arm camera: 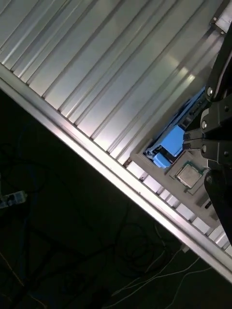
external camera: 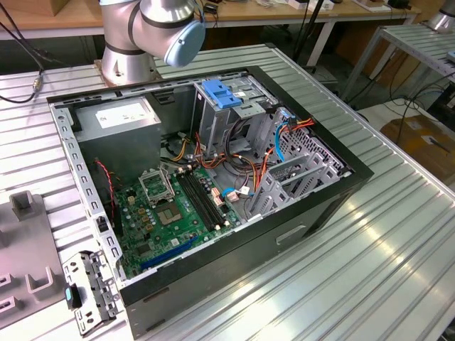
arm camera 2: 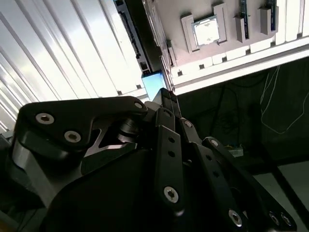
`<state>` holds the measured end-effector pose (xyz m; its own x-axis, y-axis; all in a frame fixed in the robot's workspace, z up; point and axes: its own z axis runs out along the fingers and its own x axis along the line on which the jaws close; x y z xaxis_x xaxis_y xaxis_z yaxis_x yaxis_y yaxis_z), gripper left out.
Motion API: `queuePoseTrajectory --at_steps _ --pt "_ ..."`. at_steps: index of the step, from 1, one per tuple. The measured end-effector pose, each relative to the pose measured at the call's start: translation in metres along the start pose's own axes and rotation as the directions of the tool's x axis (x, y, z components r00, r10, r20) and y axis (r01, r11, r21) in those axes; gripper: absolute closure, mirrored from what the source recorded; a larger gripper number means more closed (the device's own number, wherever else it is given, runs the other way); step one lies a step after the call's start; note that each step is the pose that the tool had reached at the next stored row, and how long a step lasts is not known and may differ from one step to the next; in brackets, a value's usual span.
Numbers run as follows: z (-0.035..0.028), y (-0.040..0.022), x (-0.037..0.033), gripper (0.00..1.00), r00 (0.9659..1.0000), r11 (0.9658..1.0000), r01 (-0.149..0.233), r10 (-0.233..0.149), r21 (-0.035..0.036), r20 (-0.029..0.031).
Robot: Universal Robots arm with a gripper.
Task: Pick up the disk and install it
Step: 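Pick up the disk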
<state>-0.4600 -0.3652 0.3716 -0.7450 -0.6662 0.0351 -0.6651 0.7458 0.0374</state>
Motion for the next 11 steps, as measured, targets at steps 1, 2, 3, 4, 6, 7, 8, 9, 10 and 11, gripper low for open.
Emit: queuePoseTrajectory --at_steps 1,2,3,4,6,7,8,9,10,11 --pt "0.0000 0.0000 0.0000 0.89 0.9997 0.9997 0.025 -0.025 0.0008 -0.0010" --pt "0.0000 0.0000 0.0000 0.89 0.9990 0.9990 0.046 -0.046 0.0015 -0.0018" --pt "0.0001 0.0000 0.0000 0.89 0.9978 0.9978 0.067 -0.067 0.0022 -0.0027" --pt "0.0001 0.0000 0.0000 0.89 0.9965 0.9965 0.084 -0.084 0.0027 -0.0033" --pt "0.0001 0.0000 0.0000 0.89 0.9933 0.9933 0.115 -0.115 0.0038 -0.0046" --pt "0.0001 0.0000 0.0000 0.89 0.9916 0.9916 0.129 -0.129 0.0042 -0.0052" --pt "0.0001 0.0000 0.0000 0.89 0.9893 0.9893 0.146 -0.146 0.0047 -0.0059" --pt "0.0001 0.0000 0.0000 0.89 0.9858 0.9858 0.168 -0.168 0.0053 -0.0068" --pt "0.0001 0.0000 0.0000 0.89 0.9824 0.9824 0.186 -0.186 0.0058 -0.0077" --pt "0.0002 0.0000 0.0000 0.89 0.9760 0.9761 0.217 -0.217 0.0067 -0.0090"
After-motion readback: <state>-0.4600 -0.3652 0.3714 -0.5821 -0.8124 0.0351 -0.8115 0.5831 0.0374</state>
